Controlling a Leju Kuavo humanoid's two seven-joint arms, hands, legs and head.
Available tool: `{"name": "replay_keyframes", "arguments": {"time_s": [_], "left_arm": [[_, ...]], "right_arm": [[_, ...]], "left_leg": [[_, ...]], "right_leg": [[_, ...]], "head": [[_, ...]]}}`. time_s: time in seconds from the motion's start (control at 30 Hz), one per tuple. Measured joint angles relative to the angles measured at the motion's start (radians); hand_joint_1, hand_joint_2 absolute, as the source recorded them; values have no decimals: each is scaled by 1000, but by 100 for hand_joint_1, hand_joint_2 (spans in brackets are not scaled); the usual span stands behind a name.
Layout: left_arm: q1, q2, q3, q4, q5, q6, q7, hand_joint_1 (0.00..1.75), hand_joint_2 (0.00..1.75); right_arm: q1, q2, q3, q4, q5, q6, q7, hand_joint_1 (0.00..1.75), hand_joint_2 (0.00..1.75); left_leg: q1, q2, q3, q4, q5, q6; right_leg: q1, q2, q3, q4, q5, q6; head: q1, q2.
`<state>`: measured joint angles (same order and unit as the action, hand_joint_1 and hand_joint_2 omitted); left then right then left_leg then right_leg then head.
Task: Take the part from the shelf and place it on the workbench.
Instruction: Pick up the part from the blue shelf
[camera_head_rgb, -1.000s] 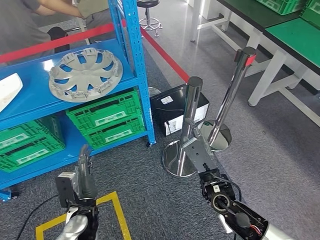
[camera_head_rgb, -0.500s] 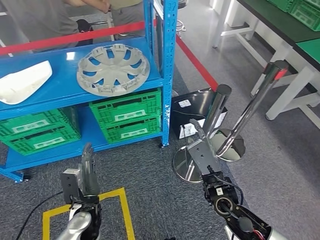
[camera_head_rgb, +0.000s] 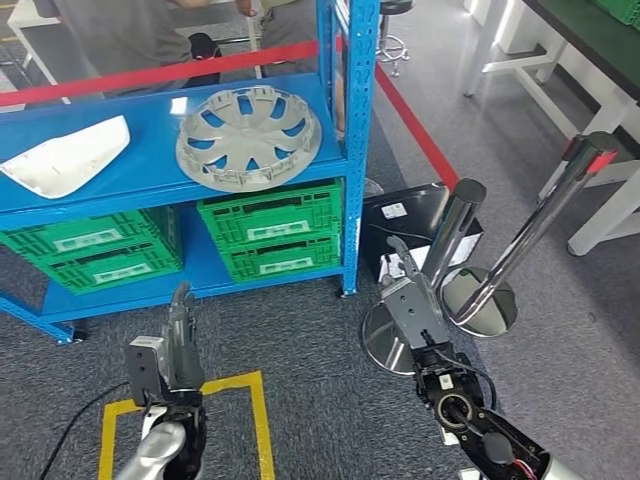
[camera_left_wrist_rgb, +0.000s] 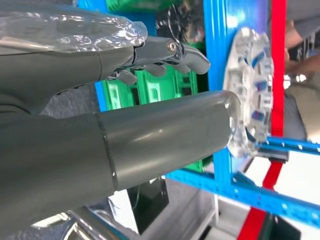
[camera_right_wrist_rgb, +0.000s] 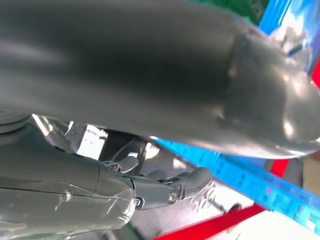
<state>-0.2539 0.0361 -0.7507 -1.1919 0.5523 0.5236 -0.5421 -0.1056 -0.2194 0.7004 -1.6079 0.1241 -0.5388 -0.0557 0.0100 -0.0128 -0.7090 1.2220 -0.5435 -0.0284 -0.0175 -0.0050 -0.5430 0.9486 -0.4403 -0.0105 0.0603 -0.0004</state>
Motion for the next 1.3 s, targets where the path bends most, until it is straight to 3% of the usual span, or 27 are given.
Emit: {"name": "replay_keyframes", "arguments": {"time_s": [0.03,0.07,0.13,0.2,0.23,0.3,0.37,0.4,0.47,0.5,0.53,0.57,0.6,0.67,0.7,0.8,0.9,0.97,1.03,1.13,1.17,1.2,1.27,1.3], "left_arm": [[1,0,0,0,0,0,0,0,0],[2,1,0,0,0,0,0,0,0],[2,3,0,0,0,0,1,0,0],[-1,4,0,0,1,0,4,0,0],[-2,4,0,0,1,0,6,0,0],[-4,4,0,-1,2,0,8,0,0],[-4,4,0,-1,3,0,8,0,0],[-5,3,0,-1,3,0,8,0,0],[-6,2,0,-1,4,0,8,0,0],[-5,1,0,-1,5,0,7,0,0],[-4,1,0,-1,7,0,7,0,0],[-3,1,0,-1,9,-1,6,0,0],[-3,1,0,-1,11,-2,5,0,0],[-2,-1,0,-1,14,-4,4,0,0],[-3,-2,0,-1,16,-5,3,0,0],[-2,-2,0,-1,18,-7,4,0,0],[-1,-1,0,-1,17,-7,3,0,0],[0,-1,1,-4,16,-7,2,0,0],[0,-2,2,-7,16,-7,-1,0,0],[2,-4,2,-7,16,-7,-2,0,0],[5,-4,2,-7,16,-7,-2,0,0],[8,-3,2,-7,16,-7,-2,0,0],[10,-3,2,-7,16,-7,-2,0,0],[10,-2,2,-7,16,-7,-2,0,0]], "right_arm": [[0,0,0,0,0,0,0,0,0],[0,0,0,0,0,1,0,0,0],[0,0,0,0,0,1,0,0,0],[0,0,-1,0,0,1,0,0,0],[1,0,-1,0,0,1,0,0,0],[1,0,-1,0,0,1,0,0,0],[0,0,-1,0,0,1,-1,0,0],[0,0,-1,-1,0,0,-1,0,0],[2,-2,-2,-1,0,0,-2,0,0],[2,-3,-2,0,0,0,-2,0,0],[3,-3,-2,0,-2,0,-4,0,0],[4,-3,-2,0,-4,0,-6,0,0],[3,-3,-2,0,-6,-1,-9,0,0],[2,-3,-2,0,-9,-5,-12,0,0],[2,-3,-2,0,-9,-7,-13,0,0],[2,-3,-1,0,-14,-13,-13,0,0],[0,-3,-1,0,-18,-15,-13,0,0],[0,-3,0,-3,-19,-15,-13,0,0],[-1,-4,0,-6,-19,-16,-14,0,0],[-1,-4,2,-6,-19,-15,-12,0,0],[0,-5,2,-6,-19,-15,-11,0,0],[1,-6,2,-5,-20,-15,-11,0,0],[1,-6,2,-5,-20,-15,-11,0,0],[1,-6,3,-4,-20,-15,-11,0,0]], "left_leg": [[1,2,-19,27,3,-2],[2,4,-18,13,24,-2],[4,20,38,-118,104,2],[-1,45,95,-241,150,8],[-4,51,106,-267,153,12],[-7,42,108,-274,146,24],[-5,30,113,-279,146,35],[-2,24,116,-282,147,40],[-1,13,117,-283,146,47],[-2,7,118,-283,145,48],[-3,2,119,-283,144,50],[-4,-4,122,-282,142,50],[-4,-10,125,-281,140,50],[-7,-19,134,-280,134,46],[-8,-23,135,-277,131,43],[-12,-27,129,-271,127,41],[-15,-24,132,-277,126,48],[-13,-20,159,-320,139,56],[-2,-14,201,-382,159,60],[15,-11,226,-405,161,46],[23,-12,229,-401,156,37],[32,-13,230,-393,148,26],[55,-17,228,-360,123,-3],[62,-19,223,-337,107,-20]], "right_leg": [[0,-6,2,0,-2,-1],[0,-12,4,0,-5,0],[-1,-23,15,0,-13,5],[5,-31,22,3,-23,15],[8,-36,23,4,-27,20],[10,-47,27,3,-32,29],[5,-42,24,25,-54,39],[3,-31,7,65,-79,43],[2,-9,-58,201,-143,48],[2,-4,-94,269,-164,49],[2,-2,-119,309,-169,49],[2,-1,-126,310,-151,48],[2,0,-114,268,-113,45],[4,6,-61,127,-25,35],[6,9,-38,69,1,30],[7,15,-21,18,4,24],[3,18,-15,6,4,29],[3,17,-3,-12,9,34],[6,15,-13,26,-14,38],[-7,14,-104,208,-92,54],[-15,13,-124,239,-95,63],[-25,12,-127,234,-78,74],[-47,12,-79,125,-11,108],[-53,17,-57,77,9,120]], "head": [[-3,0],[-6,0],[-13,0],[-23,0],[-23,0],[-17,0],[-7,0],[-1,0],[20,0],[29,0],[35,0],[41,0],[47,0],[57,0],[59,0],[56,0],[42,0],[27,0],[17,0],[23,0],[26,0],[28,0],[36,0],[46,0]]}}
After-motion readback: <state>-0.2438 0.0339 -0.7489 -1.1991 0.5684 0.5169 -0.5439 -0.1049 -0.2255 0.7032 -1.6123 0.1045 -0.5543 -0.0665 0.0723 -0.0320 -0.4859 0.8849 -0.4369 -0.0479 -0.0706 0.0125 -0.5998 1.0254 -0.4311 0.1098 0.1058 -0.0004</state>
